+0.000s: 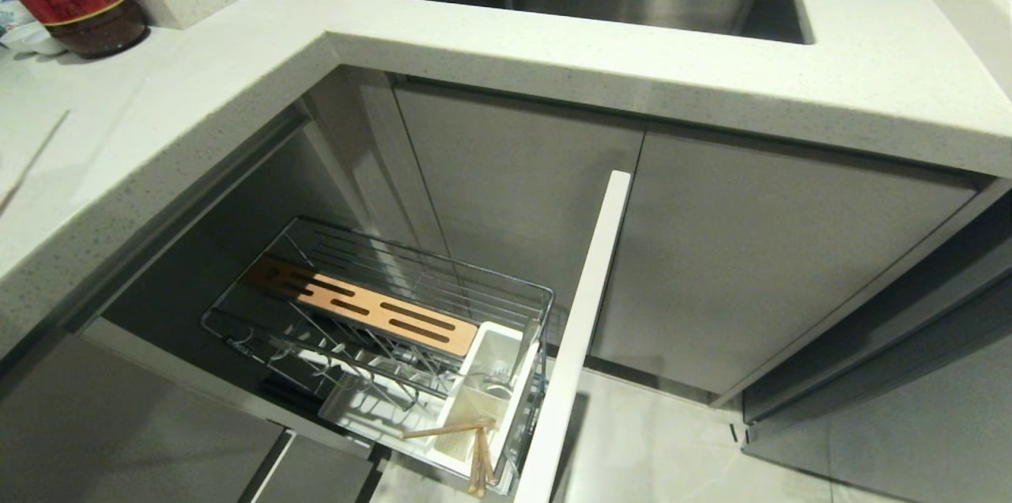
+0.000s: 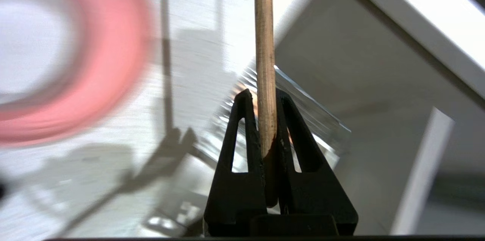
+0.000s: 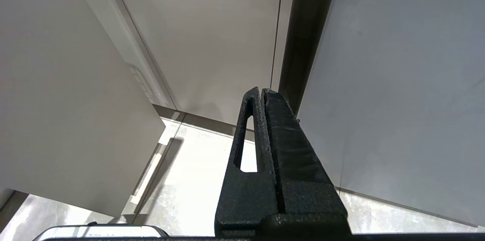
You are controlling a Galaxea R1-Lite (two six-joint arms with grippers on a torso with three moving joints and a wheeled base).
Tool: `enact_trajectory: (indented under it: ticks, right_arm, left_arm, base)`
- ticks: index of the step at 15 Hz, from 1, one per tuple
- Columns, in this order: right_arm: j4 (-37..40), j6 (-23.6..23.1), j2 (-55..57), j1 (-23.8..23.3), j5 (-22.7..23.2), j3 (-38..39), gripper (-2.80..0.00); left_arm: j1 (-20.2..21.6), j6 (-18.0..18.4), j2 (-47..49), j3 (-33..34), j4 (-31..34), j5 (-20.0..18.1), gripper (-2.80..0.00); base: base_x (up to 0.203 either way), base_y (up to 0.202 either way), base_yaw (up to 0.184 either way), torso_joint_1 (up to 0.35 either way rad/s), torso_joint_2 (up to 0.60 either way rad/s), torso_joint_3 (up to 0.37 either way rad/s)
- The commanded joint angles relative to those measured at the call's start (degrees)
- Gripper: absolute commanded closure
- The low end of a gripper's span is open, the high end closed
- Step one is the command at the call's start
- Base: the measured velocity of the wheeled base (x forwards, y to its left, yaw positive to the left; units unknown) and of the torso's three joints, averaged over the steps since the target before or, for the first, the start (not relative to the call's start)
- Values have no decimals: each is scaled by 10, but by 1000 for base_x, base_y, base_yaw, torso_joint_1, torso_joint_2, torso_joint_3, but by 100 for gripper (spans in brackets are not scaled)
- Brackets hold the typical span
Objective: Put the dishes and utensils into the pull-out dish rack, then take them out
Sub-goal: Take the chopsticks out of the cupboard
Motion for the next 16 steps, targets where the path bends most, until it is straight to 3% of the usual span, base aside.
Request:
enact_trajectory:
  ticks: [1,3,7,16]
  right_arm:
    - [-1,0,0,0,0,15,0]
    - [-1,0,0,0,0,16,0]
    - [-1,0,0,0,0,16,0]
    - [-1,0,0,0,0,15,0]
  left_arm:
    - [83,16,15,1,2,38,0]
    - [128,29,36,3,1,76,0]
    - [156,41,76,23,2,133,0]
    - [176,-12,81,92,-1,135,0]
  base:
    - [0,0,0,0,0,0]
    - [0,0,0,0,0,0]
    - [0,0,0,0,0,0]
    - [0,0,0,0,0,0]
